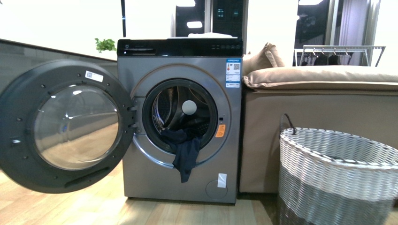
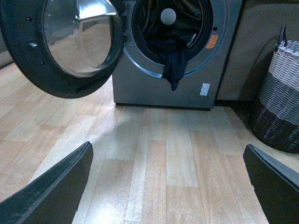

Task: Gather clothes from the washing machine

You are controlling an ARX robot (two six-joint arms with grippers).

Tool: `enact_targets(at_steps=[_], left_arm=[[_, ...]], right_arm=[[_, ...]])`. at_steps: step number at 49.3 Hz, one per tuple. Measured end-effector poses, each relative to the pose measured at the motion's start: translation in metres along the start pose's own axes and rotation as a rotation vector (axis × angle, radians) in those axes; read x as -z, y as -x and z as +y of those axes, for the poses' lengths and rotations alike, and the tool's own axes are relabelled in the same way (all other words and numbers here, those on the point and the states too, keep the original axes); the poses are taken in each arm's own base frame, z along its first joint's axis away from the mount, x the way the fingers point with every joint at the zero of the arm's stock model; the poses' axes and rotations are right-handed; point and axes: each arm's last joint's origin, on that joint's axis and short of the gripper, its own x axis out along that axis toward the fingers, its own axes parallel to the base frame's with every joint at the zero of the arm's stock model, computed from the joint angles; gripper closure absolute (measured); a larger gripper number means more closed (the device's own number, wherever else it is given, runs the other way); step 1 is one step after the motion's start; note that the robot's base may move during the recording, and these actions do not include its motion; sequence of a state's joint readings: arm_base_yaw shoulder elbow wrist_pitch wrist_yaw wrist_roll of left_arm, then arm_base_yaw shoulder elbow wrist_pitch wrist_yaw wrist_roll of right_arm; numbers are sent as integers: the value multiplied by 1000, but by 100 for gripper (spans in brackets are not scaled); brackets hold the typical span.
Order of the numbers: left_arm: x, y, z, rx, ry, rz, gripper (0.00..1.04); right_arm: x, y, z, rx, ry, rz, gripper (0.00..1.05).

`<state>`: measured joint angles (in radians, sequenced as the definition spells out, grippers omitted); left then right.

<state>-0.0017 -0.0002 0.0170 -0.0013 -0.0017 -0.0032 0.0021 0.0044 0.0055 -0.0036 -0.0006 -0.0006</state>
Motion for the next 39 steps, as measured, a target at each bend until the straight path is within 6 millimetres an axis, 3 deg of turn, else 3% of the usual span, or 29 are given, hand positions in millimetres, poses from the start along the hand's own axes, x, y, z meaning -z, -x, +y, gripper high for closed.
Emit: enact_targets(at_steps=[39], left_arm=[[0, 0, 0, 1, 0, 0, 7]], right_arm=[[0, 0, 0, 3, 0, 0, 8]])
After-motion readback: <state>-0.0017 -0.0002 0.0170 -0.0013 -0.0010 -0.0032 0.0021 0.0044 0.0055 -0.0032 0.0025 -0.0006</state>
